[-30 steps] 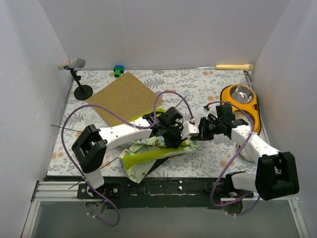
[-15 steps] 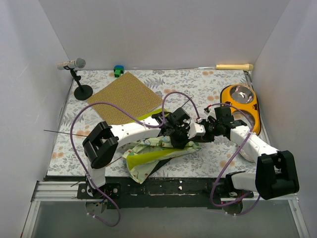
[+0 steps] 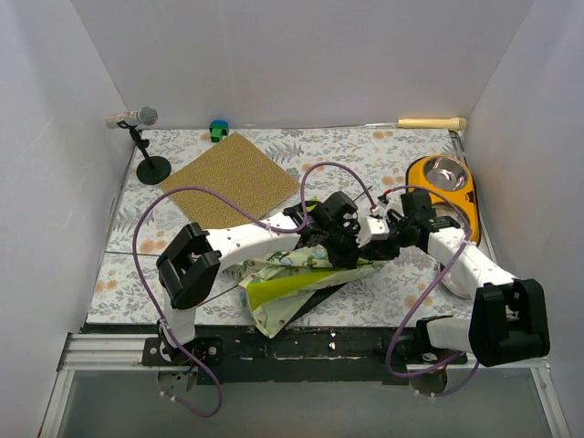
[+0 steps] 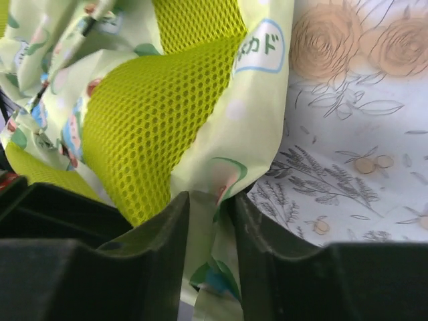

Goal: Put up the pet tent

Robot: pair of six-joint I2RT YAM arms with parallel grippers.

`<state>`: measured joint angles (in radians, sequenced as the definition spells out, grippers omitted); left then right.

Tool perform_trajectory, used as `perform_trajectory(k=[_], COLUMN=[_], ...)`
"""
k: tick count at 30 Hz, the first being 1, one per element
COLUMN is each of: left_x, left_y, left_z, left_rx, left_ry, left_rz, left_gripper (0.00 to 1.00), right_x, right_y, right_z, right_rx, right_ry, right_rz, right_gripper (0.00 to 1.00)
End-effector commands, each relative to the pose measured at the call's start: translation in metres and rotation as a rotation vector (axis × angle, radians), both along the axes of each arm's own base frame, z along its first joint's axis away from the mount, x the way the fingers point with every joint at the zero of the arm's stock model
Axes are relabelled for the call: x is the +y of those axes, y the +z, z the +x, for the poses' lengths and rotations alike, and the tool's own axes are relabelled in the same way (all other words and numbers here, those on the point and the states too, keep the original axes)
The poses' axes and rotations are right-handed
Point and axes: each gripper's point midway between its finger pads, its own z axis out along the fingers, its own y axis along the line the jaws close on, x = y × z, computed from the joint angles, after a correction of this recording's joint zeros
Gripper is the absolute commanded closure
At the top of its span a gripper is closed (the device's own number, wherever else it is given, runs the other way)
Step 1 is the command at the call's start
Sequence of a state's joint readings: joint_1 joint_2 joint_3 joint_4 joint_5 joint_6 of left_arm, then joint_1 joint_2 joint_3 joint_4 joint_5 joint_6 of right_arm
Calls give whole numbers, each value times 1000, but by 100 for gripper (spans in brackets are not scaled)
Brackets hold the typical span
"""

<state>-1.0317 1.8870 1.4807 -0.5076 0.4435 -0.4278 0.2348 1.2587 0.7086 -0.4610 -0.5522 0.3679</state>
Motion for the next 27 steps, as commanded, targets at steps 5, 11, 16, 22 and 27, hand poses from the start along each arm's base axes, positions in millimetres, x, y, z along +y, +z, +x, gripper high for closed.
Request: perform_trajectory(k=[5,11,16,22,27], left_x=[0,6,6,9,9], left_y=[21,17,23,30,34], left_z=[3,4,3,-3,-4], left_rx=[-24,-21,-23,-17,-24], left_ry=[0,-21,-35,-58,-69], left_rz=[-109,-115,-138,-160,-173], left_gripper=[100,100,100,100,100], right_x=[-29,-50,-41,-33,-32], right_y=[65,87,85,73,64], right_z=[26,1,-22,-16,-14], right_rx=[-310,-483,-626,-602,-552], right_ry=[244,457,609,567,569], right_rz=[-5,87,163,224,244], right_gripper=[43,50,52,51,51])
